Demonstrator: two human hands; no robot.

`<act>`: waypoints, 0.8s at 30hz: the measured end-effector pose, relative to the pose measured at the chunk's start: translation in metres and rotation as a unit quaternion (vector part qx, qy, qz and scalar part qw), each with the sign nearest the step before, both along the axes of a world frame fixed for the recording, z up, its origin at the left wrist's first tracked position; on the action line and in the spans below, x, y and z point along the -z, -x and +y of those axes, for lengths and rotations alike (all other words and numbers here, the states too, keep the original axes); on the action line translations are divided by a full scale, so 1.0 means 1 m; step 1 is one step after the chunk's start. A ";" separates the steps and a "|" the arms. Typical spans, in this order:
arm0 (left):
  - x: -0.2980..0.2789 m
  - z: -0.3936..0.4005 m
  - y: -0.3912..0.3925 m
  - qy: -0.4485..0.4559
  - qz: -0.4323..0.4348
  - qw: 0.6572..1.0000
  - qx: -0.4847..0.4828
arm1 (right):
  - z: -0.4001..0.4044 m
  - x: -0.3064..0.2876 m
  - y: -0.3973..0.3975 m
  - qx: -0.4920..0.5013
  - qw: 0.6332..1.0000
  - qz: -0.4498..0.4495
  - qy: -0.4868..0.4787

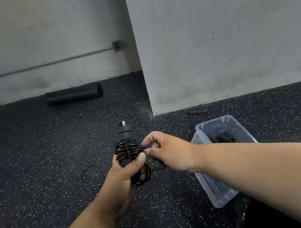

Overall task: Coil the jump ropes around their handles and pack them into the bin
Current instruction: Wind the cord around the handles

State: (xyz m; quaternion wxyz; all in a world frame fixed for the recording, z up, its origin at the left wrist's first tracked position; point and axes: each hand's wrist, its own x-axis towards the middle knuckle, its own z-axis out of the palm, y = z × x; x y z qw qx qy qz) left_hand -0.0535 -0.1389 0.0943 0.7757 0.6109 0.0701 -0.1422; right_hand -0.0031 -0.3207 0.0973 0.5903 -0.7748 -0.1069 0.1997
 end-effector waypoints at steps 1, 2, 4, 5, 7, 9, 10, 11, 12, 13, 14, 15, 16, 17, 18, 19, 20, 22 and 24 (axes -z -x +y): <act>0.002 0.001 -0.001 0.032 0.010 0.999 -0.011 | 0.001 0.000 0.002 -0.001 1.000 -0.016 0.007; 0.003 0.002 -0.002 0.055 0.016 0.998 -0.014 | 0.001 -0.001 0.005 -0.008 1.000 -0.025 0.017; 0.008 0.004 -0.004 0.054 0.016 0.998 -0.016 | 0.003 -0.002 0.009 -0.018 0.999 -0.010 0.024; 0.011 0.006 -0.004 0.040 0.011 0.999 -0.015 | 0.003 -0.002 0.011 -0.019 1.000 -0.001 0.022; 0.014 0.007 -0.005 0.014 0.001 1.000 -0.004 | 0.001 -0.006 0.011 -0.016 1.000 -0.003 0.021; 0.014 0.006 -0.004 0.012 -0.003 1.000 0.014 | -0.001 -0.010 0.010 -0.015 0.999 -0.020 0.027; 0.013 0.005 -0.003 0.016 -0.005 1.000 0.021 | -0.001 -0.012 0.009 -0.016 0.999 -0.028 0.031; 0.012 0.004 -0.003 0.023 -0.007 0.999 0.024 | -0.001 -0.014 0.008 -0.015 0.999 -0.033 0.029; 0.010 0.003 -0.003 0.037 -0.008 0.999 0.025 | -0.001 -0.016 0.007 -0.011 0.999 -0.033 0.019; 0.009 0.002 -0.003 0.051 -0.009 0.998 0.022 | 0.000 -0.017 0.007 -0.004 1.000 -0.024 -0.001; 0.008 0.002 -0.002 0.057 -0.008 0.998 0.020 | 0.000 -0.018 0.006 0.005 1.000 -0.004 -0.029; 0.007 0.002 -0.003 0.053 -0.009 0.998 0.021 | 0.001 -0.019 0.006 0.012 0.998 0.021 -0.060; 0.007 0.002 -0.003 0.043 -0.011 0.999 0.023 | 0.001 -0.019 0.006 0.016 0.995 0.044 -0.087; 0.007 0.002 -0.003 0.032 -0.016 0.999 0.026 | 0.001 -0.020 0.005 0.019 0.992 0.061 -0.107; 0.007 0.003 -0.003 0.022 -0.022 0.999 0.028 | -0.001 -0.021 0.004 0.016 0.990 0.072 -0.121; 0.008 0.004 -0.003 0.017 -0.026 0.999 0.032 | -0.004 -0.023 0.002 0.004 0.988 0.082 -0.128; 0.009 0.004 -0.003 0.017 -0.028 0.999 0.037 | -0.007 -0.025 0.000 -0.019 0.987 0.094 -0.129; 0.010 0.005 -0.003 0.017 -0.034 0.998 0.044 | -0.014 -0.031 -0.003 -0.072 0.982 0.120 -0.125; 0.010 0.004 -0.003 0.003 -0.040 0.998 0.041 | -0.019 -0.033 -0.005 -0.077 0.980 0.125 -0.130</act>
